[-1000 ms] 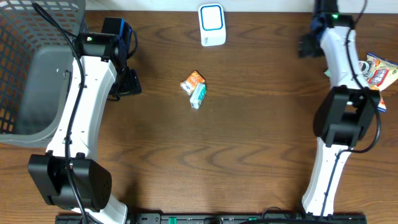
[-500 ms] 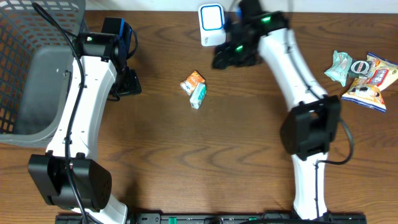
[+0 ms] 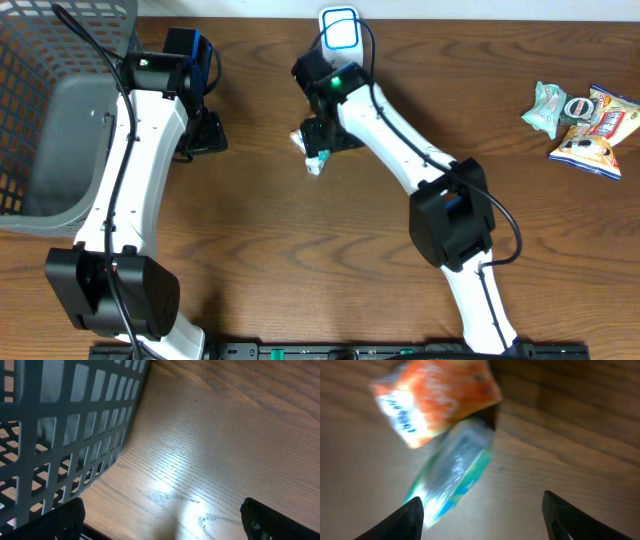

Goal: Scan the item barcode

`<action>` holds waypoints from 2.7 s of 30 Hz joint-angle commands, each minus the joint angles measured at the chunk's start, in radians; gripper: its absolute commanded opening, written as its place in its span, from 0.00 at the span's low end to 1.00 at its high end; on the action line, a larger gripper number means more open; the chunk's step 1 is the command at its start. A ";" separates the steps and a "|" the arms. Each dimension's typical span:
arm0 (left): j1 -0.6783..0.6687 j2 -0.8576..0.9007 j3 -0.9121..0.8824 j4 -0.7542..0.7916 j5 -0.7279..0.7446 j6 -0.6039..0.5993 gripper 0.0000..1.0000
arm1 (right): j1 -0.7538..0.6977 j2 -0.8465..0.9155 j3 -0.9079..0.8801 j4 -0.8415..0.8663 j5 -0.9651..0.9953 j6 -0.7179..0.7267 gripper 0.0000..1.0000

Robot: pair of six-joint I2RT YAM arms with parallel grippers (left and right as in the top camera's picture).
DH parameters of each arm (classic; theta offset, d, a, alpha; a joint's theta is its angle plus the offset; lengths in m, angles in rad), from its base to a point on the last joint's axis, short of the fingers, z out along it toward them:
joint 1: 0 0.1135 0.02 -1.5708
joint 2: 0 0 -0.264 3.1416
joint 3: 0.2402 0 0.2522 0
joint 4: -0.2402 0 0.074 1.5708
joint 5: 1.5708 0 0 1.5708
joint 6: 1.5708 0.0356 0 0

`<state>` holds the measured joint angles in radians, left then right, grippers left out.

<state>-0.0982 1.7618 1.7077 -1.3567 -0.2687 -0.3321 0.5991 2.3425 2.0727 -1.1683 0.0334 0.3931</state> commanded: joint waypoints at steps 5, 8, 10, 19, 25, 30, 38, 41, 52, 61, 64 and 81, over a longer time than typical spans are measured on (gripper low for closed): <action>0.003 -0.001 -0.004 -0.003 -0.020 0.013 0.97 | -0.023 0.016 -0.099 -0.039 0.150 0.152 0.72; 0.003 -0.001 -0.004 -0.003 -0.020 0.013 0.98 | -0.044 0.011 -0.096 -0.164 0.192 0.180 0.76; 0.003 -0.001 -0.004 -0.003 -0.020 0.013 0.98 | -0.063 0.002 -0.096 -0.242 0.216 0.209 0.77; 0.003 -0.001 -0.004 -0.004 -0.020 0.013 0.98 | -0.109 -0.035 -0.099 -0.186 0.037 0.100 0.76; 0.003 -0.002 -0.004 -0.003 -0.020 0.013 0.98 | -0.141 -0.035 -0.106 -0.018 -0.238 0.047 0.72; 0.003 -0.001 -0.004 -0.003 -0.020 0.013 0.98 | -0.196 -0.035 -0.106 0.005 -0.348 0.016 0.71; 0.003 -0.001 -0.004 -0.003 -0.020 0.013 0.98 | -0.240 -0.035 -0.106 -0.023 -0.480 -0.135 0.66; 0.003 -0.001 -0.004 -0.003 -0.021 0.013 0.98 | -0.231 -0.035 -0.106 -0.004 -0.484 -0.141 0.69; 0.003 -0.001 -0.004 -0.003 -0.021 0.013 0.97 | -0.133 -0.032 -0.192 0.150 -0.402 -0.074 0.63; 0.003 -0.001 -0.004 -0.003 -0.020 0.013 0.98 | -0.118 -0.032 -0.327 0.266 -0.398 -0.020 0.06; 0.003 -0.001 -0.004 -0.003 -0.020 0.013 0.98 | -0.130 -0.049 -0.325 0.226 -0.420 -0.030 0.01; 0.003 -0.001 -0.004 -0.003 -0.020 0.013 0.98 | -0.422 -0.187 -0.327 0.126 -1.387 -0.768 0.01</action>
<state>-0.0982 1.7618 1.7077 -1.3567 -0.2687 -0.3321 0.2146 2.1723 1.7473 -1.0187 -1.0866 -0.1612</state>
